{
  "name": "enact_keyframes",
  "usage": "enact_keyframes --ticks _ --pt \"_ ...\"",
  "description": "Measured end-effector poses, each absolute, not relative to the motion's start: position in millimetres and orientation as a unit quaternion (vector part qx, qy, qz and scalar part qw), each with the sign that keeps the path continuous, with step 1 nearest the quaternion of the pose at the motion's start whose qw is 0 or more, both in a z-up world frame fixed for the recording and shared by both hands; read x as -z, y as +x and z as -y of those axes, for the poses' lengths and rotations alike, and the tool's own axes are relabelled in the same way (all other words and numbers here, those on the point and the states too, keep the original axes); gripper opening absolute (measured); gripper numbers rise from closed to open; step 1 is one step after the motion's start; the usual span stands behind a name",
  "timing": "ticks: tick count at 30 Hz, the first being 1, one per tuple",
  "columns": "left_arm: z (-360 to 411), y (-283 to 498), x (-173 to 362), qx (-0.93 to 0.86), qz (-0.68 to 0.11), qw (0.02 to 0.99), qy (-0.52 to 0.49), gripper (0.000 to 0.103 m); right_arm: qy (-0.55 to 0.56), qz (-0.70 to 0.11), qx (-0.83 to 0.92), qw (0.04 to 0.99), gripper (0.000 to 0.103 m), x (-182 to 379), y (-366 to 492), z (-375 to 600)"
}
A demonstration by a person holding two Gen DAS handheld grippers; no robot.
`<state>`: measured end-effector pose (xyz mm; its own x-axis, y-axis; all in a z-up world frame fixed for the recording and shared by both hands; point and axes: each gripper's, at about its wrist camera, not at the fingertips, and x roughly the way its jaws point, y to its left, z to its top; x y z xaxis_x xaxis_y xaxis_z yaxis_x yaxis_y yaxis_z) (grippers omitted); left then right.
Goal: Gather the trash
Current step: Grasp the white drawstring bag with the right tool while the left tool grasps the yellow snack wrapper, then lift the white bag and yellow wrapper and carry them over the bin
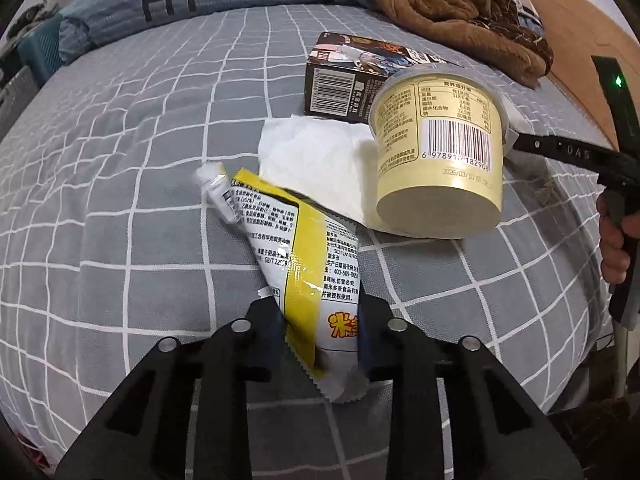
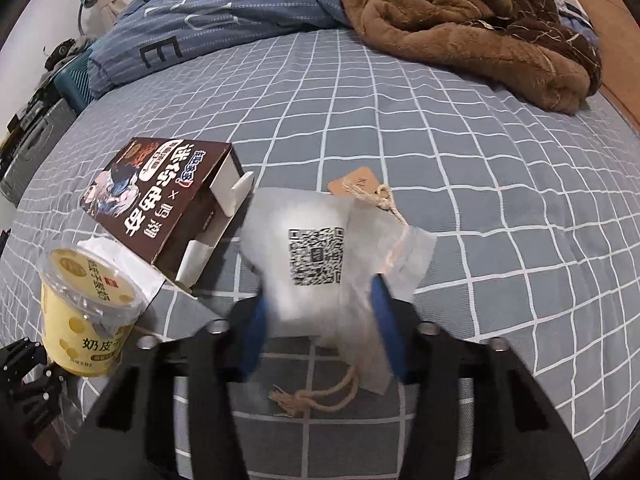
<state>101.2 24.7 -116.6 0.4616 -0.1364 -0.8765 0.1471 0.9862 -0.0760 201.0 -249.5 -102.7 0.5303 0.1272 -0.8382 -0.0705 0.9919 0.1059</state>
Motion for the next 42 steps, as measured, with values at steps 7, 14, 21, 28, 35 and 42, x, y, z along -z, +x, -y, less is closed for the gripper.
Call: enact_keyframes --ticks 7,14,21,28,35,42 --pt "-33 88 99 0.059 -0.505 0.861 -0.009 0.017 0.009 -0.465 -0.047 0.884 0.027 91 195 246" --pt "-42 79 84 0.045 -0.488 0.871 -0.016 0.017 0.016 -0.448 -0.041 0.893 0.026 74 192 250" --pt "-47 74 83 0.042 -0.486 0.873 -0.018 0.017 0.013 -0.438 -0.039 0.898 0.026 64 187 248" --pt "-49 71 75 0.04 -0.476 0.879 -0.021 0.017 0.005 -0.425 -0.039 0.904 0.026 52 175 240" --pt "-50 66 63 0.037 -0.468 0.883 -0.022 0.017 -0.003 -0.414 -0.041 0.909 0.026 42 162 233" --pt "-50 53 52 0.04 -0.463 0.885 -0.031 0.017 0.004 -0.405 -0.04 0.913 0.026 31 138 229"
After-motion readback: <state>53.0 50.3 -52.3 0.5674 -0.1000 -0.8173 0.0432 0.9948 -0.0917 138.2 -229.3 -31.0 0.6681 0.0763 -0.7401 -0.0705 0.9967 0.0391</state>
